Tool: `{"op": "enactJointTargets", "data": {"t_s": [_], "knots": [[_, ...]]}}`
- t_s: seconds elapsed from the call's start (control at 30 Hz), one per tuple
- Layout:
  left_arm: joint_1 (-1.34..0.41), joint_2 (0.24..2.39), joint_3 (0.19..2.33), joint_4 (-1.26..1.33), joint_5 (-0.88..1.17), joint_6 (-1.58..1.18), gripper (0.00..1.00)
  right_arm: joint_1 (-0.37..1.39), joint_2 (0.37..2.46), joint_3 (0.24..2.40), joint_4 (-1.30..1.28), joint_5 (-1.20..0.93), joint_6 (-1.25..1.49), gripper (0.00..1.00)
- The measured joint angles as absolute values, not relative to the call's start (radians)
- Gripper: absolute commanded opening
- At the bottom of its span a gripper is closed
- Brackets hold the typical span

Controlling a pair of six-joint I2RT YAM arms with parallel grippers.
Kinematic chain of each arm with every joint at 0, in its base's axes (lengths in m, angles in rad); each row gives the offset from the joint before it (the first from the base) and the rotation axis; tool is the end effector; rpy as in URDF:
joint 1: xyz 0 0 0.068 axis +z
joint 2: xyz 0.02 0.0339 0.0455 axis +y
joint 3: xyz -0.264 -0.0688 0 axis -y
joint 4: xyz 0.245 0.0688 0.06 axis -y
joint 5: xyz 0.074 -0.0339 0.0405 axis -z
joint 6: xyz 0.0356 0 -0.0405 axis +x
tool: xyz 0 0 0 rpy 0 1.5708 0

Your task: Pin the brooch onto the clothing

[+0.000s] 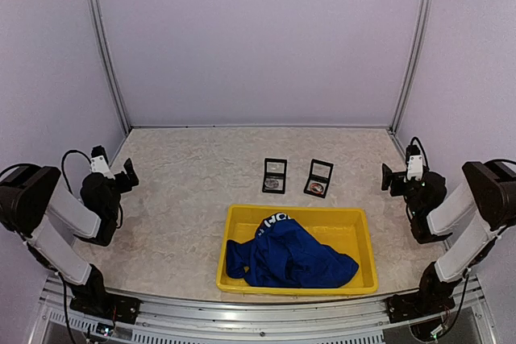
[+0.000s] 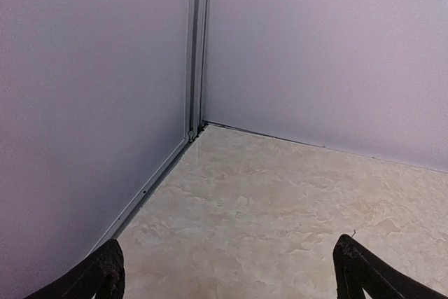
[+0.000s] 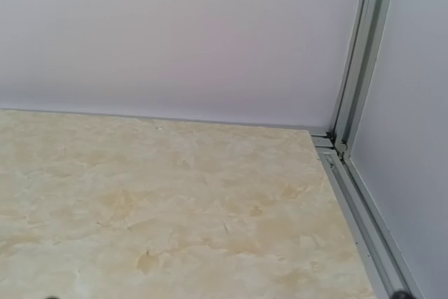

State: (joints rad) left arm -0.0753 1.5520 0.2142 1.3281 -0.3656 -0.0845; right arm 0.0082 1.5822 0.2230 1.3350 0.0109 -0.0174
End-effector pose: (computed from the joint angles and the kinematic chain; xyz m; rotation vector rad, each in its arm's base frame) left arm 0.2375 -0.0052 0.1519 -0.2921 1.5550 0.1638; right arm 0.2427 0.0016 0.1479 -0.0119 1.5950 -0.0159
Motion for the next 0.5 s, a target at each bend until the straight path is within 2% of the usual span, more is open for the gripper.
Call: {"op": "enactJointTargets", "data": {"t_s": [0.4, 0.5], "knots": [[-0.062, 1.552, 0.226, 1.3, -0.292, -0.08, 0.99, 0.008, 1.579, 0.232, 1.321, -0.014, -0.025, 1.0], [-0.062, 1.526, 0.31, 1.132, -0.308, -0.087, 0.99, 0.008, 1.509, 0.297, 1.141, -0.035, -0.03, 0.99]]}}
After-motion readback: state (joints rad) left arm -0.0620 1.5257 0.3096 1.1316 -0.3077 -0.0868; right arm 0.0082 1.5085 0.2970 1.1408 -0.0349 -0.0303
